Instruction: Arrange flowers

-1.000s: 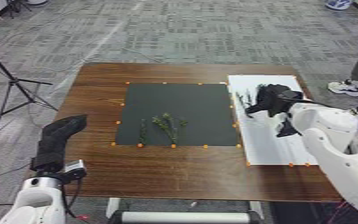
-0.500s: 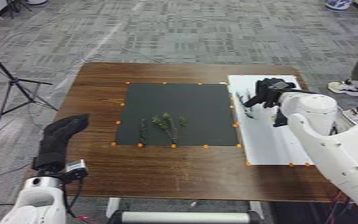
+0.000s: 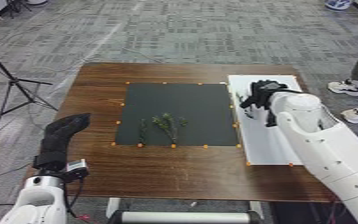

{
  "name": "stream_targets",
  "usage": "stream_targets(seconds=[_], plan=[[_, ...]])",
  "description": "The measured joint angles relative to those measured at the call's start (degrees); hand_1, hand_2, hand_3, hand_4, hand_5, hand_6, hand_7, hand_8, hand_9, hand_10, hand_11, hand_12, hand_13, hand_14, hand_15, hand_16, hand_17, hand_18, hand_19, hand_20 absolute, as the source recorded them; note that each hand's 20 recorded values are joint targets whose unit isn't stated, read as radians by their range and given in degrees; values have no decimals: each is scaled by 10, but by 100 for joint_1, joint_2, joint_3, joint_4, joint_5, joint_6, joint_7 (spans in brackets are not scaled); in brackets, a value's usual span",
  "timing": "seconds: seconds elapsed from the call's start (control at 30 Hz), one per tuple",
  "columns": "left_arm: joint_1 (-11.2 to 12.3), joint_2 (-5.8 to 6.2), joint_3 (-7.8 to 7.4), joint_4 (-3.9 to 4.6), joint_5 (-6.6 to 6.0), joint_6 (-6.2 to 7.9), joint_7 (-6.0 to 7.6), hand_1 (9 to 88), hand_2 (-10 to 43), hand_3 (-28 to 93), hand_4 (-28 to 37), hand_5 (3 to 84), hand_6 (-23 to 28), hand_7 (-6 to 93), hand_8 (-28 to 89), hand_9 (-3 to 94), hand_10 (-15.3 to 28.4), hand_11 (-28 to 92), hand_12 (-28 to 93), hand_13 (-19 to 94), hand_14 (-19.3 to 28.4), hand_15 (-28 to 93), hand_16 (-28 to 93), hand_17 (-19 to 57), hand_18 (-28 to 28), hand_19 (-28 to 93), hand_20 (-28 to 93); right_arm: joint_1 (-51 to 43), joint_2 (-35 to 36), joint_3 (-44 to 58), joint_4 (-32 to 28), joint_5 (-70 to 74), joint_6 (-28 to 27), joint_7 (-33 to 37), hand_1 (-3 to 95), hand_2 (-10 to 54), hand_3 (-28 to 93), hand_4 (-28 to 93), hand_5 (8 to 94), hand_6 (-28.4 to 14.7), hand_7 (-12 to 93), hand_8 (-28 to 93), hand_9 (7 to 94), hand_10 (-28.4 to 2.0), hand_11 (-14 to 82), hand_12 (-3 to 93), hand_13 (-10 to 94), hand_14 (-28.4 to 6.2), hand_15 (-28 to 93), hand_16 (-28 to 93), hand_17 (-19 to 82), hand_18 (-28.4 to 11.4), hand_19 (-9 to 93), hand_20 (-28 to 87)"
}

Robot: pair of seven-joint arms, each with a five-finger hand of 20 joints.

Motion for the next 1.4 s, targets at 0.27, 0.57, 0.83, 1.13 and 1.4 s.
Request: stream_targets(seconds=[0.27,0.57,0.83,1.13,1.4], plan=[[0,-14,2,-13,17,-37,-10,293,29,707,-181,513,40,201,-77,455,127,213,117,358,168,214,1,65,119,116,178,82,-150,-351,100,-184,185,640,347,-95,673,-166,862,8,302,-46,937,-91,440,201,886,-61,666,384,494,-254,928,465],[29,-19,-2,-47,19,-69,-59,293,28,706,-181,512,41,200,-77,451,128,210,116,355,170,214,2,64,119,112,177,41,-200,-353,58,398,319,895,461,-71,676,-144,858,23,300,229,937,-85,472,201,884,-67,688,402,494,-255,932,471],[42,-20,-6,-50,13,-122,-100,292,28,706,-180,511,41,198,-77,450,127,210,117,353,169,213,2,63,119,110,177,-171,-61,-292,-416,1058,449,981,442,-65,710,-111,860,24,327,236,937,-81,504,207,876,-74,731,408,495,-256,932,505],[43,-14,3,-51,8,-156,-130,293,29,703,-179,511,42,196,-76,450,127,210,117,352,170,213,3,62,120,111,177,-252,257,-93,-1170,1260,1212,979,435,-73,720,-86,866,21,341,230,937,-80,518,202,878,-75,742,405,501,-254,932,522],[35,-12,12,-51,7,-160,-135,292,29,703,-179,511,42,196,-76,450,127,210,117,352,170,213,4,62,119,110,177,-101,366,23,-1473,1260,1232,940,407,-68,719,-93,866,18,342,208,937,-81,515,202,876,-75,740,404,500,-252,932,520]])
